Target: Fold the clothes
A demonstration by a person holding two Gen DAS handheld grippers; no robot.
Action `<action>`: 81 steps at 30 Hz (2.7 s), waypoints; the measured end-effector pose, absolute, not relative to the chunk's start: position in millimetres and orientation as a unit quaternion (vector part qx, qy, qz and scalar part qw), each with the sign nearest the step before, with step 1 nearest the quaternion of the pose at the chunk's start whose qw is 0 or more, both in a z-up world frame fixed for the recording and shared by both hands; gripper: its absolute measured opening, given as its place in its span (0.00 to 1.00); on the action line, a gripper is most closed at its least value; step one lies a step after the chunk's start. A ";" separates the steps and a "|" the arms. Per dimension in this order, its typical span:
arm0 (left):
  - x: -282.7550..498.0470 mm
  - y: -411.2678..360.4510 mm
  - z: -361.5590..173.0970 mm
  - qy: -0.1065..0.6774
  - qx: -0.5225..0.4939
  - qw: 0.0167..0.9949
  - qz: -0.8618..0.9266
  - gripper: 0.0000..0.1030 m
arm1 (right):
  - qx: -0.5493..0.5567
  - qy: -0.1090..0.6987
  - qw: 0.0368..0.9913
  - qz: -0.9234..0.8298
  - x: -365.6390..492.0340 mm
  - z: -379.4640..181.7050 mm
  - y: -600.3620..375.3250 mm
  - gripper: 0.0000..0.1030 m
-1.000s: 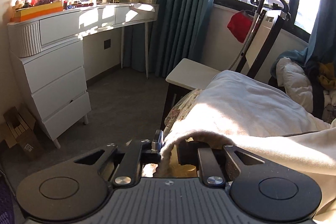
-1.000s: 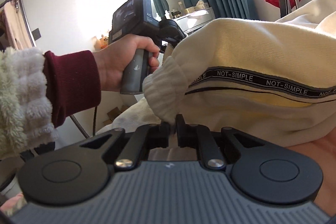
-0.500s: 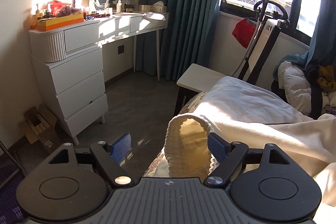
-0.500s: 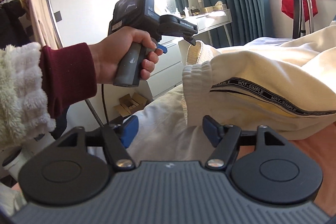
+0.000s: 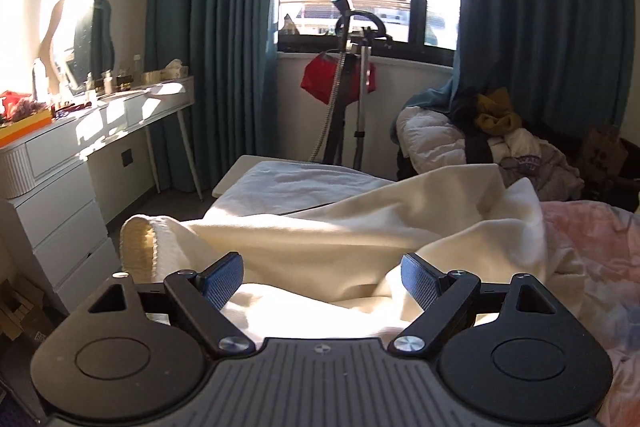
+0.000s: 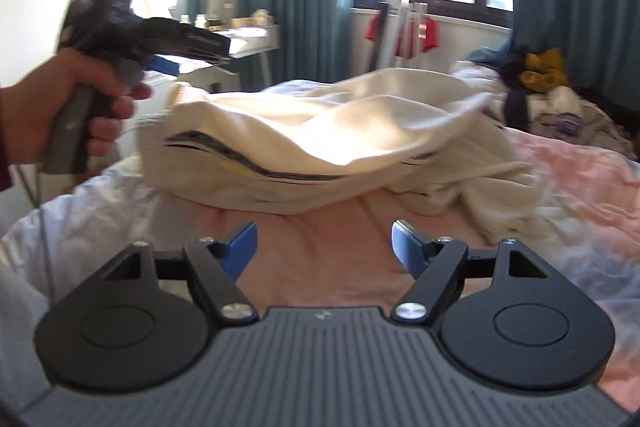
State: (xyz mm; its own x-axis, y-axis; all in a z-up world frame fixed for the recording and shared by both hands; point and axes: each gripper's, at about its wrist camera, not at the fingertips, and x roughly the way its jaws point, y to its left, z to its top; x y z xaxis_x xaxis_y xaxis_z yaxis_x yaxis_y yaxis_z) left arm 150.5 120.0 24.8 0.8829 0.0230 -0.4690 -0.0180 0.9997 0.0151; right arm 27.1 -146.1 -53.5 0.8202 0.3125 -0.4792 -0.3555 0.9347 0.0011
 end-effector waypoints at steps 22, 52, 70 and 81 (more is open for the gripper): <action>351.9 -139.0 -72.1 0.282 0.113 0.949 -0.079 0.71 | 0.156 0.263 0.952 0.032 111.3 -113.2 -295.5 0.74; 66.6 -52.9 -61.2 0.279 0.027 0.938 -0.203 0.04 | 0.209 0.219 0.952 0.046 58.6 -89.3 -322.6 0.74; 85.0 12.3 -99.7 0.276 -0.104 0.926 -0.236 0.04 | 0.088 0.305 0.944 0.093 206.5 -23.2 -250.1 0.73; 102.1 29.2 -132.4 0.280 -0.149 0.906 -0.281 0.04 | 0.092 0.400 0.912 0.015 386.9 -60.1 -215.2 0.69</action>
State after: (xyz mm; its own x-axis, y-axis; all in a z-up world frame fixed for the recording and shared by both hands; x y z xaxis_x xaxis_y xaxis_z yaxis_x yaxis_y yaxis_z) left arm 102.1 29.2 -132.4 0.6854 -0.5928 -0.4229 0.4266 0.7975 -0.4265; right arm 386.9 -215.2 -60.1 0.6788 0.1016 -0.7273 0.0461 0.9825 0.1803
